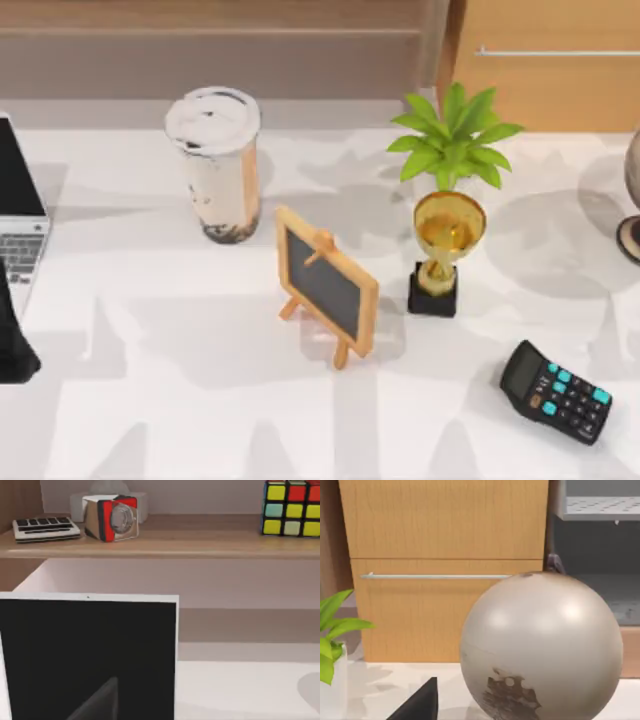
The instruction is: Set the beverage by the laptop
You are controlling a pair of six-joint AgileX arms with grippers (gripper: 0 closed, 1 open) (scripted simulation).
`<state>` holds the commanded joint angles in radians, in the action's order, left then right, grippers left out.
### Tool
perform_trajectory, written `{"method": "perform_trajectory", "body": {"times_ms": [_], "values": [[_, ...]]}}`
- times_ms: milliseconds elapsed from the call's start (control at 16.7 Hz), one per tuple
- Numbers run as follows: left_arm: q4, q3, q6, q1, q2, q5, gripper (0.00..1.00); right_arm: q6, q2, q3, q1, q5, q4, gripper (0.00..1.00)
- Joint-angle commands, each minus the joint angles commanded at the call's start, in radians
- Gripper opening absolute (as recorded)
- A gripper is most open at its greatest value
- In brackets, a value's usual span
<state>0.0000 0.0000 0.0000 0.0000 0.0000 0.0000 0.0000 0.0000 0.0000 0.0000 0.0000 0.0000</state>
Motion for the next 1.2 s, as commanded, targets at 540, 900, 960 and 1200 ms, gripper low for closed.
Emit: {"method": "perform_trajectory", "body": {"times_ms": [540,900,960,1200], "values": [[-0.106,0.253,-0.085,-0.112,0.298,-0.062,1.00,0.000,0.000,0.000,0.000,0.000,0.000,1.00],[-0.274,0.651,-0.219,-0.287,0.854,-0.159,1.00,0.000,0.000,0.000,0.000,0.000,0.000,1.00],[-0.303,0.720,-0.242,-0.318,0.953,-0.176,1.00,0.000,0.000,0.000,0.000,0.000,0.000,1.00],[-0.410,0.974,-0.327,-0.429,1.322,-0.238,1.00,0.000,0.000,0.000,0.000,0.000,0.000,1.00]]}}
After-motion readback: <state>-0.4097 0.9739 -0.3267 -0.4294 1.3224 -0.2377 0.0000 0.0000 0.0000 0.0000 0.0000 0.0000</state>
